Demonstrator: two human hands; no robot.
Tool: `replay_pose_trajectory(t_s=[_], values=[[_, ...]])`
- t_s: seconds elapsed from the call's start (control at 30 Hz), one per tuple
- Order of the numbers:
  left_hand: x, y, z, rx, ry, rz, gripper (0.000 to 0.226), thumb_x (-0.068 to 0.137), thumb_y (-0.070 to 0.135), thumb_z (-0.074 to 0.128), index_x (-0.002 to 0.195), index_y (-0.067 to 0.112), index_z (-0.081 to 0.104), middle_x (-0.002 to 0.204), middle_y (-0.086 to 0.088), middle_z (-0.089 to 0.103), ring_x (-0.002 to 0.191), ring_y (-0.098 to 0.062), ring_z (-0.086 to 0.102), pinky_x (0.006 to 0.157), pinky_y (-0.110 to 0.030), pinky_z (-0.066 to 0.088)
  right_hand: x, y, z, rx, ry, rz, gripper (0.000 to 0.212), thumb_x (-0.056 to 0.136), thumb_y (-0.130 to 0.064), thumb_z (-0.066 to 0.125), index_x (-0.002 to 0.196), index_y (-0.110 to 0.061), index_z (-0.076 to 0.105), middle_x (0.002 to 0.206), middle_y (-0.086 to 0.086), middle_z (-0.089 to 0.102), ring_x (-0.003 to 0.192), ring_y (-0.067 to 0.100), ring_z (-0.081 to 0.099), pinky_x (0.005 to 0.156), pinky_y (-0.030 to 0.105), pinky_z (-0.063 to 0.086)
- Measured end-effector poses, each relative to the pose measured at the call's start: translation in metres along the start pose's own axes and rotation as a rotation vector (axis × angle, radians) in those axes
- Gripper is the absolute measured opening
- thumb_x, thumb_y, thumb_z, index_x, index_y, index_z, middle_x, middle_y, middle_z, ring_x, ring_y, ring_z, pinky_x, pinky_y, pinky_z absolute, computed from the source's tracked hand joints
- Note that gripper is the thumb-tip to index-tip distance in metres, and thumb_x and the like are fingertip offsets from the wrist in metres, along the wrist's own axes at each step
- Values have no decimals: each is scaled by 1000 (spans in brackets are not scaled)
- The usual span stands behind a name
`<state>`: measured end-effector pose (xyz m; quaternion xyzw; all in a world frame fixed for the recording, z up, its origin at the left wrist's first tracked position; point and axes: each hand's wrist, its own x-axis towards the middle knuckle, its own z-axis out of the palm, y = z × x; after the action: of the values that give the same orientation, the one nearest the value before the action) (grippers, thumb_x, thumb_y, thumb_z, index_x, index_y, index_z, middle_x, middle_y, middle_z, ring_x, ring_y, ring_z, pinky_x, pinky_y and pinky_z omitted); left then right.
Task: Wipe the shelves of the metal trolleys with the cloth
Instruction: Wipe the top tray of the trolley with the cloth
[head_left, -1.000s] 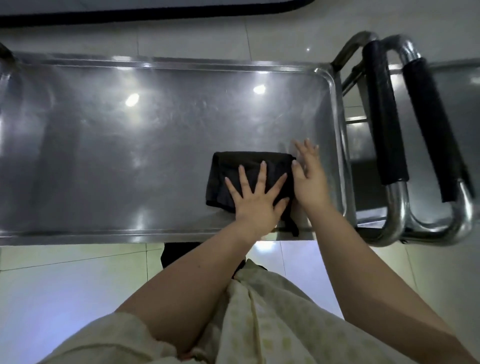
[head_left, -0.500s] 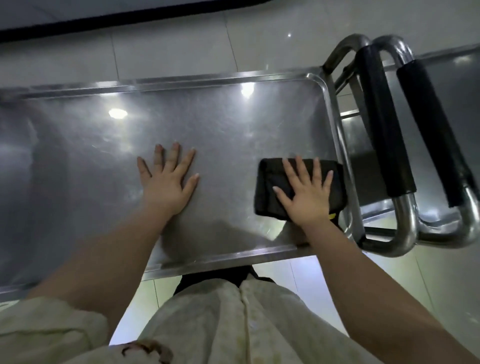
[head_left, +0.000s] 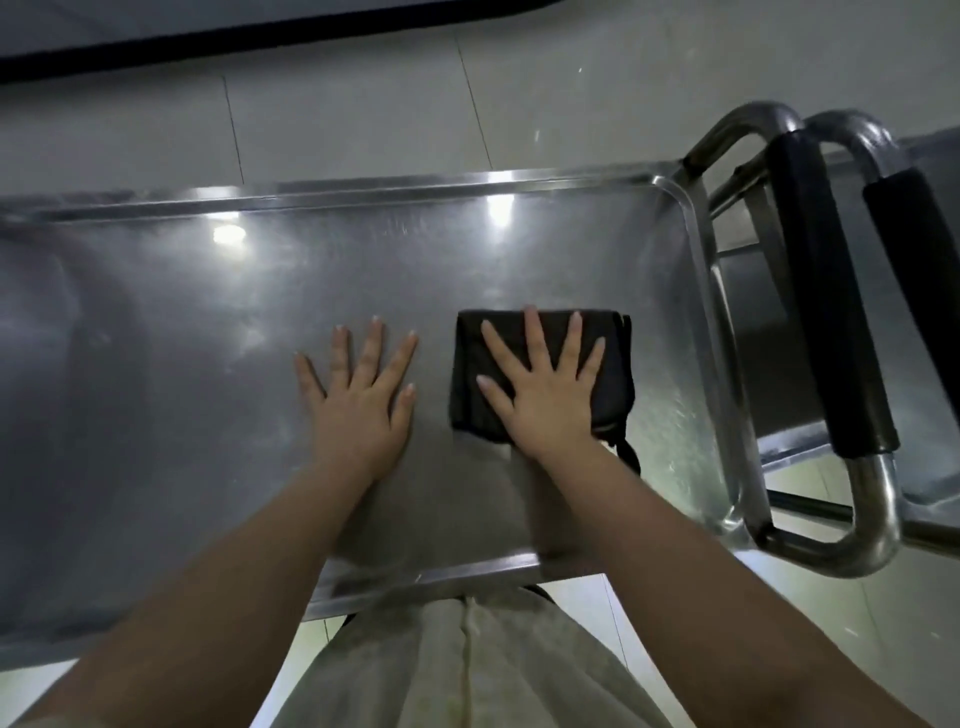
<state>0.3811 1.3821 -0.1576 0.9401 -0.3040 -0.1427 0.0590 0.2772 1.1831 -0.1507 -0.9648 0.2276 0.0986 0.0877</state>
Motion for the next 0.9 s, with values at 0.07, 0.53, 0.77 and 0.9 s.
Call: replay_pose_trajectory(t_s=[0.07, 0.53, 0.77, 0.9], values=[[1, 0, 2, 13, 6, 3, 56, 101, 52, 22, 155, 44, 9, 165, 4, 5, 152, -31, -1, 114, -67, -6, 68, -7, -16, 15, -25, 82, 62, 93, -71, 17, 148, -55, -9, 164, -4, -13, 145, 47, -16, 110, 70, -11], [-1, 11, 5, 29, 24, -17, 59, 99, 55, 22, 156, 42, 12, 165, 2, 10, 151, -33, 2, 112, -68, -5, 130, 100, -51, -13, -55, 164, 67, 91, -75, 21, 150, -54, -2, 165, -11, -4, 149, 40, -10, 116, 64, -6], [1, 13, 4, 55, 7, -23, 60, 98, 55, 18, 156, 42, 5, 166, 2, 5, 151, -33, -2, 113, -68, -5, -55, 143, -6, -77, -5, 43, 67, 92, -69, 19, 154, -41, 16, 164, 3, 15, 147, 48, 3, 113, 70, 10], [-1, 15, 3, 34, 16, -35, 60, 98, 54, 21, 155, 42, 11, 165, 2, 11, 151, -33, 2, 113, -68, -4, -99, 104, 13, -16, -1, 228, 67, 92, -68, 22, 153, -42, 11, 163, 5, 19, 145, 52, 5, 110, 74, 10]])
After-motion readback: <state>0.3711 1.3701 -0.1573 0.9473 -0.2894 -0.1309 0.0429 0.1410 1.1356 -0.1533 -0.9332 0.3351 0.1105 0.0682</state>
